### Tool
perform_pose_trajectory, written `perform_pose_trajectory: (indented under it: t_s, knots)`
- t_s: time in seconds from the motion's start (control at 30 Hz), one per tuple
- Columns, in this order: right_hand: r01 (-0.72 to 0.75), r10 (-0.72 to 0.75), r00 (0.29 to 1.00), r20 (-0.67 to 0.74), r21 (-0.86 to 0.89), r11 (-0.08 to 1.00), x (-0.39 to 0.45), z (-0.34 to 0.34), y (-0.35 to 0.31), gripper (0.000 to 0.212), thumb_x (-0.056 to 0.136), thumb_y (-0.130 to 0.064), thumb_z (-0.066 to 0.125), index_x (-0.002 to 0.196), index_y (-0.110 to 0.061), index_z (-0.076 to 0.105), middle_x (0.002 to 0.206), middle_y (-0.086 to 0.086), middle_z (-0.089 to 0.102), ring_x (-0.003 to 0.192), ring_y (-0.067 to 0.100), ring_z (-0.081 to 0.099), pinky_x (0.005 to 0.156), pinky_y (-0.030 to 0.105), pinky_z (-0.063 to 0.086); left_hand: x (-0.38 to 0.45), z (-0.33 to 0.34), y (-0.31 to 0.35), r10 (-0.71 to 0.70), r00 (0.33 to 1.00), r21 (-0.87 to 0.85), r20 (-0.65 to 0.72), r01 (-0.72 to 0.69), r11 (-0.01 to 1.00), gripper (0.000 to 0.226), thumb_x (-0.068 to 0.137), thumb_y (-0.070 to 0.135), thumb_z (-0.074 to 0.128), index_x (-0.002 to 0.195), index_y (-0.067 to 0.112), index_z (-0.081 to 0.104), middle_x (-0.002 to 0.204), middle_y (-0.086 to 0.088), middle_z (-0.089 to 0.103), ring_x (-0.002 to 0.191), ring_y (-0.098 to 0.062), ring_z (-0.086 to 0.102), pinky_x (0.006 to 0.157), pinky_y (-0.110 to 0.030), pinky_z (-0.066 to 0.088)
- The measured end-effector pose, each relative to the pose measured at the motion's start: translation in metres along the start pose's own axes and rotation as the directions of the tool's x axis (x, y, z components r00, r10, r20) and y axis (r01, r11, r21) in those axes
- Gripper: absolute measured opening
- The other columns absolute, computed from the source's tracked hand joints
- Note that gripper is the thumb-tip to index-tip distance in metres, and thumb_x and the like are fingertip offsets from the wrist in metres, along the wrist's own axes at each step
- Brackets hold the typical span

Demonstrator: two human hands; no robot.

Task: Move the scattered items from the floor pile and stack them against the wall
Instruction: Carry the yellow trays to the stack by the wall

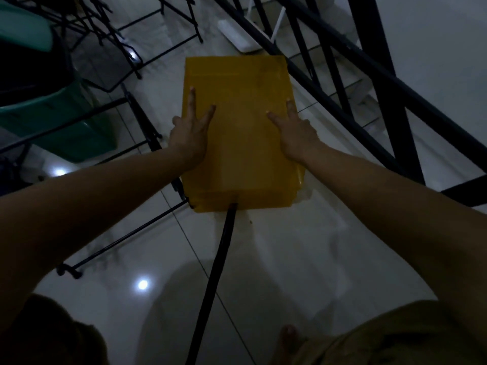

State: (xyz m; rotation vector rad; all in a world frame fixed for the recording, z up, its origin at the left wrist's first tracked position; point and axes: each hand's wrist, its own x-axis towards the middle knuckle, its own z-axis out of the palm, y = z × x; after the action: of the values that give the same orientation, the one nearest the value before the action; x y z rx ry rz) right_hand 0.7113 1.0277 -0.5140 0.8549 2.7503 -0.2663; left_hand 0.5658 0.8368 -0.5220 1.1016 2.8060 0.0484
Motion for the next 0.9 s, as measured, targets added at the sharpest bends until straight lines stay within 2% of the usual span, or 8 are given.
perform_pose_trajectory:
  t_s: [0.13, 0.2, 0.27, 0.37, 0.67, 0.77, 0.87, 0.9]
  knots:
    - [0.077, -0.069, 0.994, -0.081, 0.096, 0.992, 0.003, 0.007, 0.006, 0.066, 0.102, -0.011, 0.042, 0.154, -0.04, 0.013, 0.163, 0.008, -0.01, 0.14, 0.036, 0.031, 0.111, 0.042, 0.032, 0.003, -0.004, 0.0, -0.117, 0.991, -0.122, 0.07, 0.125, 0.985, 0.09, 0.091, -0.003, 0.053, 0.151, 0.041, 0.004, 0.155, -0.009, -0.03, 0.114, -0.046, 0.05, 0.078, -0.047, 0.054]
    - [0.098, -0.089, 0.992, -0.091, 0.104, 0.99, 0.004, 0.007, 0.007, 0.065, 0.102, -0.011, 0.04, 0.154, -0.039, 0.014, 0.163, 0.009, -0.007, 0.142, 0.036, 0.028, 0.114, 0.042, 0.029, 0.005, -0.007, -0.001, -0.126, 0.987, -0.178, 0.098, 0.142, 0.974, 0.088, 0.091, -0.004, 0.052, 0.152, 0.039, 0.005, 0.157, -0.013, -0.025, 0.121, -0.046, 0.046, 0.082, -0.047, 0.053]
    - [0.113, -0.103, 0.99, -0.095, 0.116, 0.987, 0.005, 0.006, 0.008, 0.062, 0.103, -0.012, 0.037, 0.154, -0.04, 0.014, 0.163, 0.009, -0.006, 0.143, 0.034, 0.026, 0.115, 0.042, 0.026, 0.004, -0.009, -0.003, -0.115, 0.986, -0.23, 0.125, 0.141, 0.963, 0.089, 0.091, -0.004, 0.052, 0.152, 0.039, 0.005, 0.158, -0.013, -0.021, 0.129, -0.047, 0.039, 0.089, -0.051, 0.052]
    - [0.124, -0.111, 0.989, -0.096, 0.145, 0.982, 0.003, -0.001, 0.008, 0.058, 0.105, -0.016, 0.035, 0.153, -0.042, 0.014, 0.163, 0.006, -0.005, 0.145, 0.032, 0.023, 0.116, 0.04, 0.024, 0.002, -0.015, -0.006, -0.088, 0.986, -0.276, 0.145, 0.125, 0.953, 0.095, 0.088, -0.009, 0.054, 0.152, 0.04, 0.004, 0.158, -0.013, -0.021, 0.131, -0.047, 0.037, 0.087, -0.052, 0.053]
    - [0.044, -0.042, 0.998, -0.043, 0.055, 0.998, -0.023, -0.037, 0.021, 0.076, 0.098, -0.004, 0.043, 0.152, -0.047, 0.01, 0.163, 0.01, -0.008, 0.142, 0.038, 0.027, 0.109, 0.046, 0.037, -0.005, -0.044, 0.007, 0.07, 0.982, -0.35, 0.178, -0.004, 0.937, 0.096, 0.087, -0.014, 0.048, 0.151, 0.043, 0.004, 0.158, -0.013, -0.019, 0.13, -0.045, 0.039, 0.089, -0.045, 0.052]
    - [0.022, -0.022, 1.0, -0.004, 0.097, 0.995, -0.045, -0.048, 0.016, 0.076, 0.099, -0.006, 0.045, 0.151, -0.048, 0.01, 0.163, 0.009, -0.012, 0.143, 0.036, 0.025, 0.112, 0.044, 0.032, -0.021, -0.059, 0.008, 0.09, 0.972, -0.351, 0.218, -0.008, 0.936, 0.099, 0.086, -0.015, 0.051, 0.151, 0.043, 0.003, 0.158, -0.012, -0.019, 0.131, -0.043, 0.039, 0.083, -0.044, 0.055]
    - [0.008, -0.001, 1.0, -0.029, 0.24, 0.971, -0.086, -0.057, 0.007, 0.065, 0.103, -0.015, 0.04, 0.151, -0.048, 0.012, 0.163, 0.007, -0.012, 0.142, 0.033, 0.027, 0.114, 0.041, 0.029, -0.041, -0.083, 0.007, 0.103, 0.959, -0.313, 0.262, -0.016, 0.95, 0.101, 0.086, -0.015, 0.053, 0.151, 0.043, 0.003, 0.159, -0.011, -0.018, 0.132, -0.042, 0.039, 0.063, -0.037, 0.051]
    - [-0.006, 0.015, 0.999, -0.028, 0.287, 0.958, -0.104, -0.062, 0.005, 0.062, 0.104, -0.018, 0.038, 0.152, -0.046, 0.012, 0.163, 0.008, -0.012, 0.141, 0.032, 0.029, 0.114, 0.041, 0.03, -0.047, -0.096, 0.009, 0.129, 0.952, -0.307, 0.278, -0.04, 0.951, 0.1, 0.086, -0.015, 0.052, 0.151, 0.043, 0.003, 0.159, -0.012, -0.018, 0.132, -0.041, 0.04, 0.061, -0.035, 0.048]
